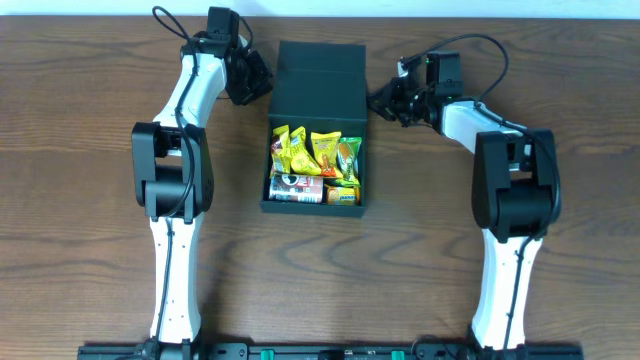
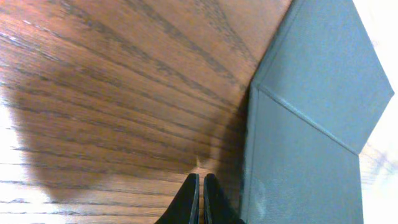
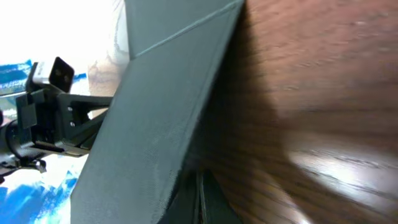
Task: Pack container
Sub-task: 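Raise both grippers to the box lid's back edge, then push the lid forward with both grippers to close the box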
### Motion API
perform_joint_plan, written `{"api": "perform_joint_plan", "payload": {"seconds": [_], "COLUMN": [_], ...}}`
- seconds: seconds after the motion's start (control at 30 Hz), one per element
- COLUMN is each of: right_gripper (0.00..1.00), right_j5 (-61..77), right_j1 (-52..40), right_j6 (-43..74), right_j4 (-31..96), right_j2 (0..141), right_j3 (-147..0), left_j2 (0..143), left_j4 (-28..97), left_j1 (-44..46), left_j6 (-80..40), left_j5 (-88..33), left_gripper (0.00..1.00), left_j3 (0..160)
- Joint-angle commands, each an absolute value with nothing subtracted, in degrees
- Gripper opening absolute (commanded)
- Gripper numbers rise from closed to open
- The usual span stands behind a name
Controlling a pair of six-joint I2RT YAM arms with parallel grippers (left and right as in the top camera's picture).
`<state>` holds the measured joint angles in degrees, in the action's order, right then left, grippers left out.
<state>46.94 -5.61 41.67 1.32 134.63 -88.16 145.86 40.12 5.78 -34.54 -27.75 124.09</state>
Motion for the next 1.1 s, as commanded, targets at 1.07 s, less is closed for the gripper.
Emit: {"api": "perform_joint_plan", "payload": {"seconds": [1.07], "right_gripper": [0.02], "right_j5": [71.02], "right_j1": [-5.08], "right_j6": [38.85], "right_j4": [-17.43], "right_j2": [135.13], "right_j3": [-88.88], "left_j2": [146.89], "left_j4": [23.55], "left_j1": [0.60], "left_j6": [-36.45], "left_j5": [-55.99], "left_gripper": [0.06], "left_j3": [124.22]}}
